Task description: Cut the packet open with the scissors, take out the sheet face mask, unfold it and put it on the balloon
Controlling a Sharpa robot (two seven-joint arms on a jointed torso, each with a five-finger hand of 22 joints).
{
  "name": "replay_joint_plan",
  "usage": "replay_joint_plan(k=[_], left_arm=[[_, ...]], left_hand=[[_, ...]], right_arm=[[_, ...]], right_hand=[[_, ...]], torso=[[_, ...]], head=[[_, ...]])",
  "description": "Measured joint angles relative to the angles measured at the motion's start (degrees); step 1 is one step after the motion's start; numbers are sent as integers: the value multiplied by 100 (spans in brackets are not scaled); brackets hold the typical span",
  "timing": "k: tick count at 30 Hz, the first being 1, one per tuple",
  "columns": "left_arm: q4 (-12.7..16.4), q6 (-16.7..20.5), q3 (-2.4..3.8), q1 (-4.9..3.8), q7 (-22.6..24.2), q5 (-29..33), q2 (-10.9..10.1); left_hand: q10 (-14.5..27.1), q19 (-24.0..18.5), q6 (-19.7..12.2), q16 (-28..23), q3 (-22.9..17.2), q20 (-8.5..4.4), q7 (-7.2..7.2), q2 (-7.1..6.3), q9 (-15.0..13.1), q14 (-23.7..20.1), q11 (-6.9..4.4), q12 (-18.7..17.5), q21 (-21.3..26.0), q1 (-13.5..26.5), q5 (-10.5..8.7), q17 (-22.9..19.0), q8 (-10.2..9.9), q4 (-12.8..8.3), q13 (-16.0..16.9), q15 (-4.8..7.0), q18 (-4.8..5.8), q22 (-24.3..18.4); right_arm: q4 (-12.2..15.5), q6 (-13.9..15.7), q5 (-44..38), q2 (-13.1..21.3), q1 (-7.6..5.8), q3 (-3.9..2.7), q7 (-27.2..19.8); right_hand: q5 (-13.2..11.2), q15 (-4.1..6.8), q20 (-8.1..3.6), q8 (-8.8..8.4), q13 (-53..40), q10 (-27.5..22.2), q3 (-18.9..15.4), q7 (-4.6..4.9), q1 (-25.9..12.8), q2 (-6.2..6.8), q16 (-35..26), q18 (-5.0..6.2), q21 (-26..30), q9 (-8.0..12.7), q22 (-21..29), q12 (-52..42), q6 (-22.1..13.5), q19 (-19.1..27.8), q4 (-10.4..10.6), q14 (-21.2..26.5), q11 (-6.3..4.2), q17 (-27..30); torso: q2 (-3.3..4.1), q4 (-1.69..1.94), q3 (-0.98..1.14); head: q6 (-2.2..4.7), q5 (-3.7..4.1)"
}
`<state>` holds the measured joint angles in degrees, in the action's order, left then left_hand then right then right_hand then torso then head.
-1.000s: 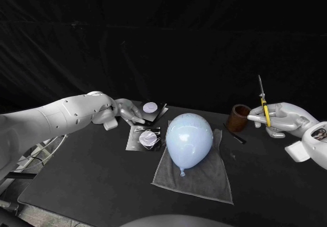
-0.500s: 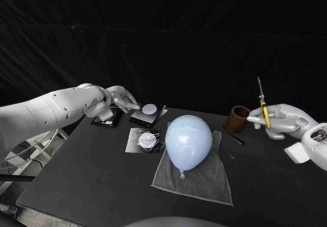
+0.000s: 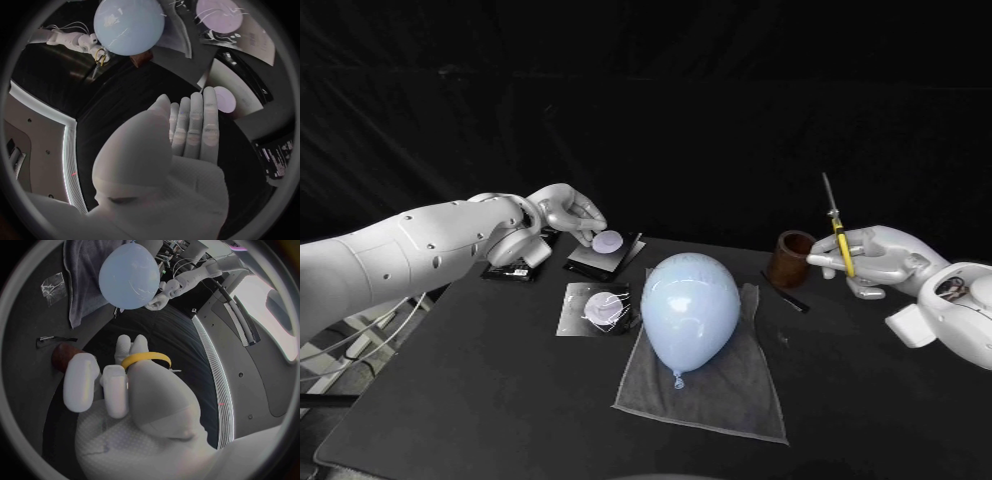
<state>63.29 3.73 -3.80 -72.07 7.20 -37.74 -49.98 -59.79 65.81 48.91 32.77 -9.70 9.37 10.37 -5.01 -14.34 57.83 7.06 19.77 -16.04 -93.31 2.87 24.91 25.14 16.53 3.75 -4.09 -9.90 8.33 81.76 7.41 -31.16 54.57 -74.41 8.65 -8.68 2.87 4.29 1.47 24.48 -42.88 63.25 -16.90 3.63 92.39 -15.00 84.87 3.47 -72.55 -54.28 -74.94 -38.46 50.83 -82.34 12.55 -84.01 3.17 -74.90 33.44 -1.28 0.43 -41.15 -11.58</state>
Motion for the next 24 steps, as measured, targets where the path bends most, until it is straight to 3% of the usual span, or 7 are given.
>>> replay_joint_plan(k=[3,6,12,17,20,24], left_arm=[[209,155,1,0,256,343,38],[347,211,1,1,413,646,92],[430,205,28,-5,527,1136,214],[385,166,65,-134,545,1420,362],[327,121,75,-224,547,1525,471],[222,32,78,-312,539,1606,640]], left_hand=[[-132,70,57,95,-119,-70,-12,-68,48,130,-28,-120,-141,68,0,71,-101,7,0,54,2,82],[-263,76,115,121,-172,-76,-12,-124,82,188,-38,-216,-209,302,0,139,-194,15,5,70,3,132],[-464,167,160,156,-238,-106,-14,-171,106,376,-82,-319,-299,641,0,218,-299,-1,33,130,9,172],[-535,167,178,39,-323,-106,-32,-194,107,402,-92,-422,-299,708,0,221,-342,9,33,121,11,170],[-627,119,198,-120,-377,-62,-52,-259,107,390,-79,-498,-257,800,0,214,-388,-1,33,108,13,135],[-764,-83,198,-449,-305,17,-52,-351,107,210,-68,-617,-67,1278,0,155,-477,10,43,17,16,23]], right_arm=[[-26,67,-169,-45,0,0,56],[-69,132,-470,-98,1,0,119],[-172,167,-1398,-208,-52,1,302],[-304,87,-2388,-288,-203,-2,635],[-387,-16,-2989,-324,-290,-3,909],[-442,-180,-3667,-378,-412,-2,1254]], right_hand=[[0,-1,0,-35,7,0,10,0,46,44,0,0,0,15,0,25,0,0,-55,0,0,0],[0,-3,0,-63,17,-1,41,0,133,43,0,-1,0,26,-1,26,0,0,-87,1,-1,-1],[0,-12,2,-101,25,-9,41,0,136,46,-47,-2,59,32,0,61,0,2,-119,8,-10,-8],[0,-13,61,-211,92,-10,17,16,166,75,-199,93,263,76,142,214,24,61,-143,7,-11,-8],[0,-32,61,-269,162,-9,17,12,278,108,-233,94,304,98,180,316,28,61,-143,9,-12,-8],[0,-35,82,-311,256,3,17,32,323,113,-286,94,369,116,221,444,48,81,-143,10,-24,-7]], torso=[[-1,-4,-2],[-5,-8,-2],[-10,-12,5],[-11,-12,8],[-11,-10,13],[-14,-7,16]], head=[[77,121],[181,324],[384,818],[528,1155],[560,1294],[582,1399]])
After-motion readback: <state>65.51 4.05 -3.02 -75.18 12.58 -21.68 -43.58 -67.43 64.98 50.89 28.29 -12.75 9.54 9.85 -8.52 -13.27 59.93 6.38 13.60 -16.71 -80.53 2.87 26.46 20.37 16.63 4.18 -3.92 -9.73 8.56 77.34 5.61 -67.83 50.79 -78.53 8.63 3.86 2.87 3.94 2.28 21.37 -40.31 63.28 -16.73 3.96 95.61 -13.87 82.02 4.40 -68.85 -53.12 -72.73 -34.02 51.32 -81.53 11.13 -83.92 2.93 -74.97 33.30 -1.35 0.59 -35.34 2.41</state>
